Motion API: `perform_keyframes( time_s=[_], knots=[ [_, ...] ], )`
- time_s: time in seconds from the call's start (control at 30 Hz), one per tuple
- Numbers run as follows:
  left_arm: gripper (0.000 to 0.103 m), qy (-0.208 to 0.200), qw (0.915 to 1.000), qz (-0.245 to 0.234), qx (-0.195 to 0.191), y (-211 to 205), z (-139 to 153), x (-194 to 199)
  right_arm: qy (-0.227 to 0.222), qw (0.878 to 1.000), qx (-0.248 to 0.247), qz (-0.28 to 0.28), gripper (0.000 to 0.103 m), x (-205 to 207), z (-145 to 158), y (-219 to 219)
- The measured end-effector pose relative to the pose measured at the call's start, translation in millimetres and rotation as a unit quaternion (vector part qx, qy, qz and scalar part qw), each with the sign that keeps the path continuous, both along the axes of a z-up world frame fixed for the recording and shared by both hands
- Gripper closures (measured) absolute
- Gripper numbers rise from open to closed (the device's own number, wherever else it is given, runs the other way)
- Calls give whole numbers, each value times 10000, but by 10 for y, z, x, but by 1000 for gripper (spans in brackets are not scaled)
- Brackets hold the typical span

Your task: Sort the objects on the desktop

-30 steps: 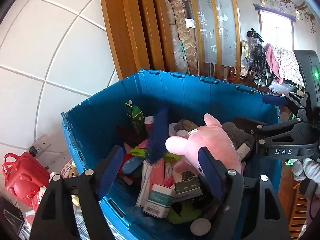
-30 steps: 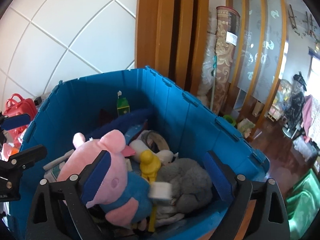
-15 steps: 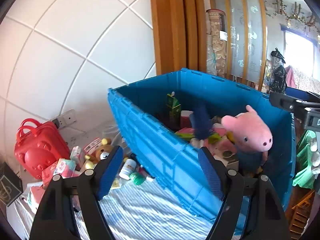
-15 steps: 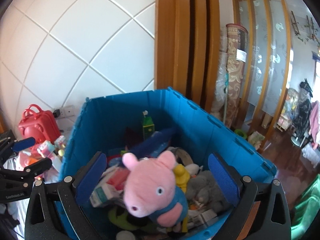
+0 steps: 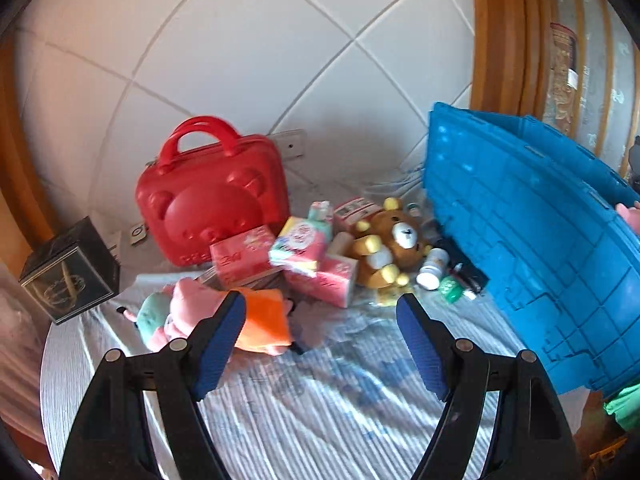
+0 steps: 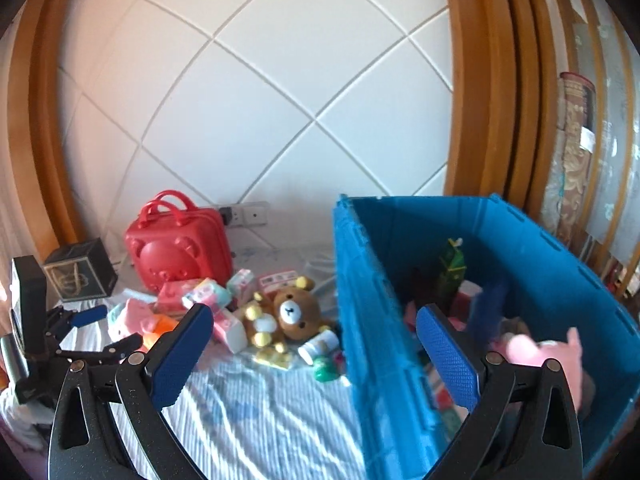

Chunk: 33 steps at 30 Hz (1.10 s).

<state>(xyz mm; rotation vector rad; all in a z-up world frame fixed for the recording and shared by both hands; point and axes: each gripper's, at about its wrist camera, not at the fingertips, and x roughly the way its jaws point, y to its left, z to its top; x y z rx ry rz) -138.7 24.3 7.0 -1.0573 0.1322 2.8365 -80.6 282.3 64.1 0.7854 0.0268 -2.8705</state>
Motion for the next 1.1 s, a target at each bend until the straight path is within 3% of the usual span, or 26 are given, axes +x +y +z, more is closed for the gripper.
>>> perform_keyframes(
  time_s=[0.33, 0.6, 0.77, 0.97, 1.1],
  knots=[
    [26, -502, 9941, 955, 80, -1110, -425, -711, -938, 9946, 9, 453, 0, -1382, -726, -1044],
    [26, -984, 9847, 1441, 20, -1611, -924, -1664, -1914, 9811, 76, 277, 0, -3088, -1620, -1477],
    [26, -1118, 9818, 1522, 198, -1771, -1259, -2065, -2388, 9704, 351, -62, 0, -4204, -2299, -1599],
    [26, -1295, 9806, 1467, 80, -1766, -1577, -2310, -3175, 9462, 459, -421, 0, -5019, -2931, -1382],
    [26, -1385, 9778, 1571, 119, -1871, -1632, -2306, -4033, 9138, -374, -303, 0, -5068, -3207, -1205]
  ],
)
